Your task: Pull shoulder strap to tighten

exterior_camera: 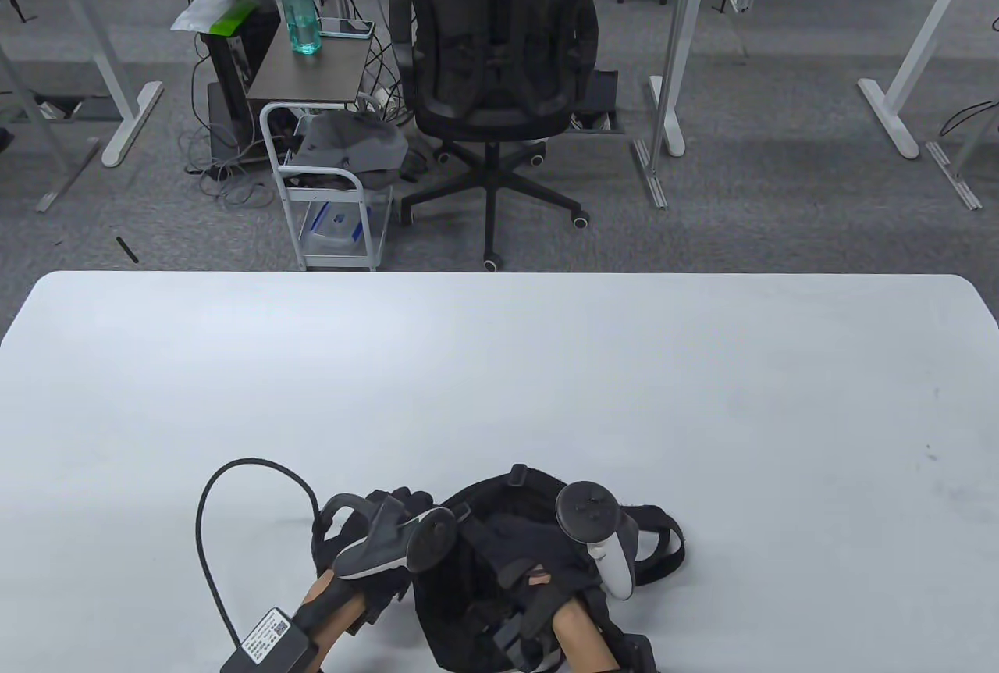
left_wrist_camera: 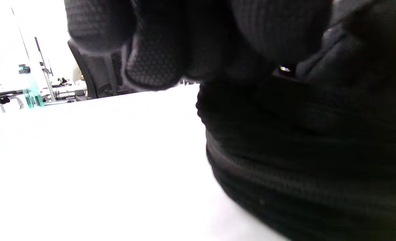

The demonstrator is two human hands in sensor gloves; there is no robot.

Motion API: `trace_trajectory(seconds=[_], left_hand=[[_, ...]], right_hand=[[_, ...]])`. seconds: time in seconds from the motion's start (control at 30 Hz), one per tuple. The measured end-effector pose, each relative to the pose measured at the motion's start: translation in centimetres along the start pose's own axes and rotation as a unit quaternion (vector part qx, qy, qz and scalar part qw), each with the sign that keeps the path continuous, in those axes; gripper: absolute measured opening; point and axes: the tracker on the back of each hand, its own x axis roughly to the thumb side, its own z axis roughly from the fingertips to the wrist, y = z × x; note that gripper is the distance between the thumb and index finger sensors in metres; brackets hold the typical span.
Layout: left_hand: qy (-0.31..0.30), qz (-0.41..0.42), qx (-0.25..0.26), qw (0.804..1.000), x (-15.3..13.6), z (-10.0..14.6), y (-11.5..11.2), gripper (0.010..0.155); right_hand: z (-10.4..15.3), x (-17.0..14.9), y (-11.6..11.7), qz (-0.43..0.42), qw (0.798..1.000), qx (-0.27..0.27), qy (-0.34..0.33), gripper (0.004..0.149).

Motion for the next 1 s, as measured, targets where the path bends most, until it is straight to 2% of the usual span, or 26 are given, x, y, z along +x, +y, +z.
trace_trajectory(seconds=[0.07,0.23,0.37,0.47,0.53,0.6,0.77,1.0], left_hand=[[0.016,0.004,0.015,1.000,0.2,0.0,-0.2,0.041],[0.035,-0.001,0.002,0.999,0.6,-0.2,-0.8,0.048],[0.041,-0.022,-0.036,0.998,1.1,-0.2,-1.0,0.060],[0.043,-0.019,-0.102,0.994,1.6,-0.3,-1.4,0.068],[0.040,-0.004,-0.133,0.990,1.6,-0.4,-2.0,0.074],[0.035,0.018,-0.190,0.981,1.4,-0.5,-2.6,0.083],[0.027,0.059,-0.205,0.977,1.0,-0.6,-3.2,0.098],[0.023,0.066,-0.191,0.979,1.4,-0.7,-3.6,0.104]], right_hand=[[0.0,0.0,0.4,0.010,1.000,0.015,0.004,0.043],[0.0,0.2,1.5,0.044,0.998,0.046,0.015,0.044],[-0.2,0.4,2.6,0.077,0.994,0.077,0.005,0.046],[-0.3,0.3,2.9,0.079,0.993,0.089,0.007,0.045],[-0.4,0.1,2.9,0.065,0.993,0.096,0.008,0.046],[-0.6,-0.1,2.7,0.030,0.994,0.104,0.007,0.045],[-0.8,-0.7,2.3,-0.069,0.991,0.110,0.007,0.045],[-0.8,-1.1,1.5,-0.183,0.976,0.114,-0.017,0.045]])
